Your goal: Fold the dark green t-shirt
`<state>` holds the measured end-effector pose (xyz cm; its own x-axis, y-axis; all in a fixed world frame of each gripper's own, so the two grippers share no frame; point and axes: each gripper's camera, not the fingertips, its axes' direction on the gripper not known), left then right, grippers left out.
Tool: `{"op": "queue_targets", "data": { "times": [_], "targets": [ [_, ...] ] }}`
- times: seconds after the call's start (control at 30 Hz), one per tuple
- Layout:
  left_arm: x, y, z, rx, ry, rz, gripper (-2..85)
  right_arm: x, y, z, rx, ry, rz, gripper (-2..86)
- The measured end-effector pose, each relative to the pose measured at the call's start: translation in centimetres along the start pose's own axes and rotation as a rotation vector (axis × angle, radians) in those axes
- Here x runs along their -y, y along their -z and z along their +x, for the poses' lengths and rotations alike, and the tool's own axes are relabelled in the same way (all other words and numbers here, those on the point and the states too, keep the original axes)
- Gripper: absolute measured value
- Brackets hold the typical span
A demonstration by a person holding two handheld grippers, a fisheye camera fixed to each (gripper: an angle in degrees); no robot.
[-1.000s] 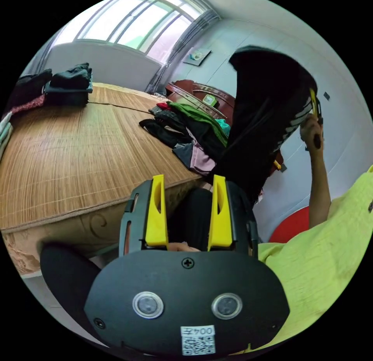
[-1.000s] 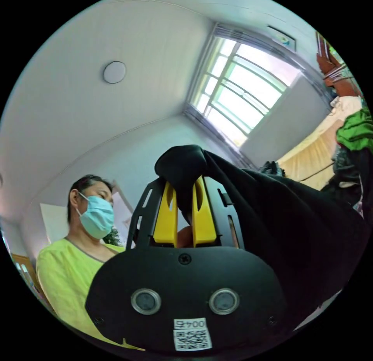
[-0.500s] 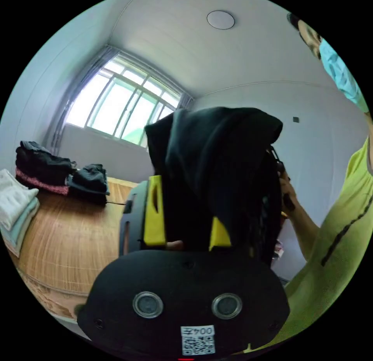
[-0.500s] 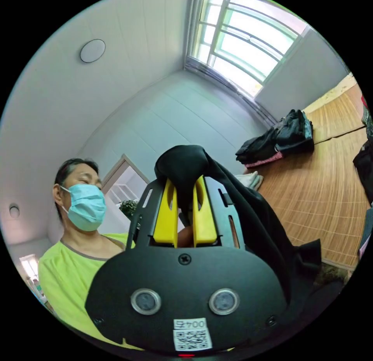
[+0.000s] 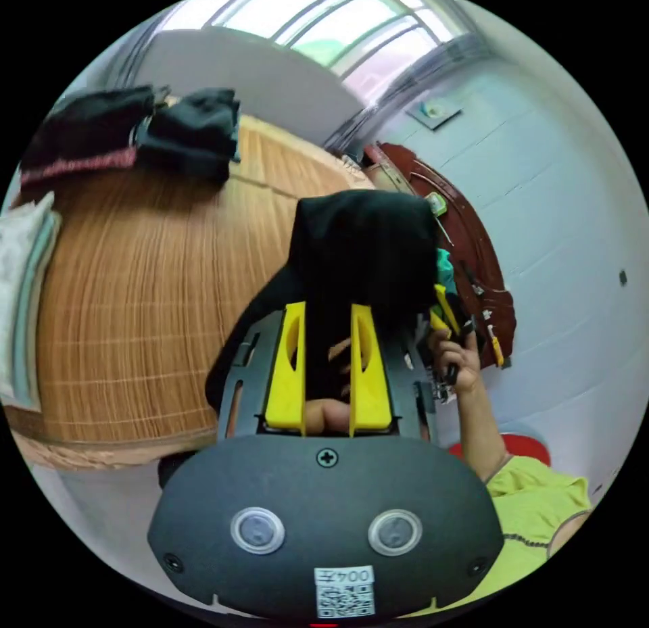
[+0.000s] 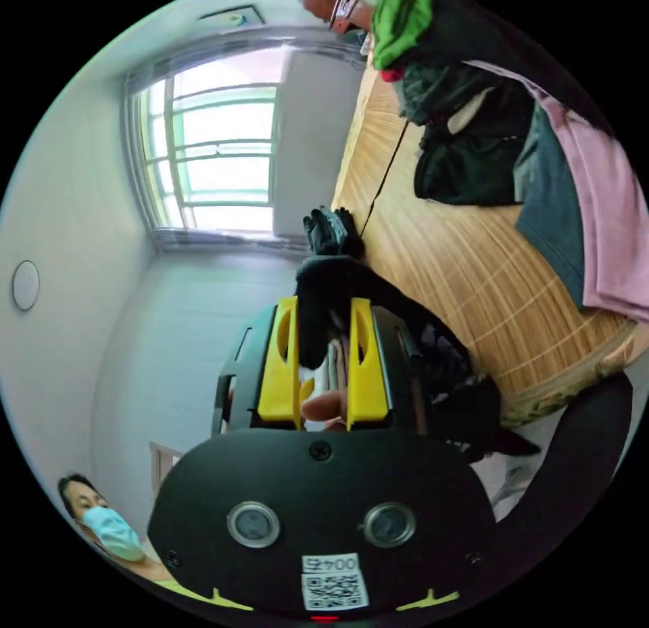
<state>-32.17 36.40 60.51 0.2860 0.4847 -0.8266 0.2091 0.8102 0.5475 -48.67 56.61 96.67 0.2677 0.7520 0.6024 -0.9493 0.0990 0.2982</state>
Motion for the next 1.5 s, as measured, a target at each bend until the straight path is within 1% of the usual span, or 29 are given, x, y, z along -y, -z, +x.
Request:
{"op": "queue_targets", "data": {
  "times": [0.07, 0.13, 0.2, 0.23, 0.3, 0.33, 0.4, 0.47, 0.5, 0.57, 0.6, 0.63, 0.7, 0.77, 0.83, 0.9, 0.93, 0.97, 1.0, 1.03, 1.1, 1.13, 1.17, 1.23, 1.33, 1.37, 1.4, 1.47, 1.5],
  "targets": [
    [-1.1, -2.3, -3.2, -0.078, 0.100, -0.008, 8.0, -2.0, 0.5, 3.5, 0.035, -0.029, 0.061, 8.1],
    [-2.8, -3.2, -4.4, -0.054, 0.136, 0.019, 7.0, -4.4, 0.8, 5.2, -0.019, 0.026, 0.073, 6.7],
    [-4.8, -4.2, -5.1, -0.020, 0.163, 0.038, 6.1, -7.5, 0.7, 5.8, -0.175, 0.149, 0.055, 6.1],
    [-6.1, -5.0, -5.2, -0.011, 0.169, 0.039, 5.6, -8.2, 0.4, 5.7, -0.217, 0.187, 0.038, 6.1],
    [-7.8, -6.4, -4.6, 0.011, 0.157, 0.035, 5.8, -11.5, -2.2, 4.1, -0.431, 0.391, -0.058, 8.1],
    [-8.8, -7.4, -3.8, 0.034, 0.136, 0.024, 6.5, -12.3, -3.0, 3.5, -0.485, 0.446, -0.079, 9.2],
    [-10.0, -9.1, -2.0, 0.080, 0.083, -0.006, 7.9, -15.5, -6.6, 1.5, -0.639, 0.640, -0.133, 12.9],
    [-11.4, -11.7, 1.2, 0.181, -0.006, -0.069, 10.1, -17.0, -9.1, 0.6, -0.724, 0.711, -0.145, 15.4],
    [-11.7, -12.5, 2.0, 0.215, -0.034, -0.090, 10.8, -17.7, -10.6, 0.4, -0.756, 0.719, -0.152, 16.5],
    [-12.0, -15.1, 5.0, 0.354, -0.131, -0.164, 12.6, -18.4, -12.7, 0.7, -0.773, 0.687, -0.172, 16.7],
    [-12.0, -15.5, 5.6, 0.381, -0.145, -0.170, 12.9, -18.8, -14.1, 1.2, -0.787, 0.672, -0.188, 16.2],
    [-11.6, -16.1, 6.6, 0.414, -0.161, -0.166, 13.3, -19.0, -14.8, 1.5, -0.805, 0.668, -0.201, 13.3],
    [-10.7, -16.6, 7.9, 0.428, -0.167, -0.158, 14.0, -19.6, -17.0, 2.5, -0.918, 0.663, -0.243, 3.2],
    [-9.2, -17.1, 9.3, 0.453, -0.178, -0.149, 15.4, -19.2, -16.9, 2.8, -1.041, 0.632, -0.212, 0.4],
    [-8.1, -17.6, 10.1, 0.490, -0.195, -0.159, 16.7, -18.7, -14.0, 2.0, -0.999, 0.601, -0.117, 0.0],
    [-7.2, -18.3, 10.6, 0.518, -0.200, -0.181, 17.4, -18.2, -8.5, 0.9, -0.889, 0.543, 0.004, 0.1],
    [-6.7, -18.9, 10.7, 0.531, -0.192, -0.196, 17.6, -18.3, -7.2, 0.7, -0.861, 0.540, 0.027, 0.4],
    [-6.3, -19.4, 10.8, 0.524, -0.175, -0.196, 17.8, -18.6, -5.1, 0.5, -0.791, 0.533, 0.054, 1.0],
    [-6.2, -19.8, 10.9, 0.519, -0.164, -0.196, 17.8, -18.9, -4.0, 0.3, -0.724, 0.521, 0.061, 5.1],
    [-5.9, -20.4, 11.2, 0.519, -0.149, -0.197, 17.8, -19.3, -3.8, 0.2, -0.693, 0.525, 0.063, 7.1],
    [-5.5, -21.4, 12.0, 0.547, -0.161, -0.197, 17.8, -20.9, -5.4, -0.5, -0.627, 0.594, 0.053, 14.1],
    [-5.3, -21.8, 12.7, 0.567, -0.175, -0.197, 17.8, -21.2, -6.2, -0.7, -0.624, 0.609, 0.044, 15.3],
    [-5.1, -22.0, 13.3, 0.573, -0.180, -0.195, 17.7, -21.5, -8.1, -1.0, -0.641, 0.625, 0.021, 16.6],
    [-4.7, -22.3, 13.8, 0.568, -0.189, -0.199, 17.6, -21.7, -11.0, -1.2, -0.679, 0.647, 0.001, 15.7],
    [-3.8, -23.0, 14.4, 0.562, -0.197, -0.216, 17.5, -21.2, -15.8, -1.0, -0.846, 0.687, -0.020, 8.1],
    [-3.3, -23.4, 14.8, 0.569, -0.203, -0.230, 17.4, -20.7, -17.8, -0.3, -0.956, 0.664, -0.061, 5.4],
    [-3.1, -23.7, 15.0, 0.575, -0.209, -0.239, 17.4, -19.9, -19.4, 0.9, -1.042, 0.614, -0.149, 3.7],
    [-1.9, -24.5, 15.7, 0.591, -0.210, -0.274, 17.3, -19.1, -20.1, 2.7, -1.066, 0.549, -0.230, 2.5],
    [-1.6, -24.7, 15.8, 0.592, -0.208, -0.283, 17.3, -18.8, -18.5, 2.9, -1.002, 0.517, -0.206, 1.7]
  ]
}}
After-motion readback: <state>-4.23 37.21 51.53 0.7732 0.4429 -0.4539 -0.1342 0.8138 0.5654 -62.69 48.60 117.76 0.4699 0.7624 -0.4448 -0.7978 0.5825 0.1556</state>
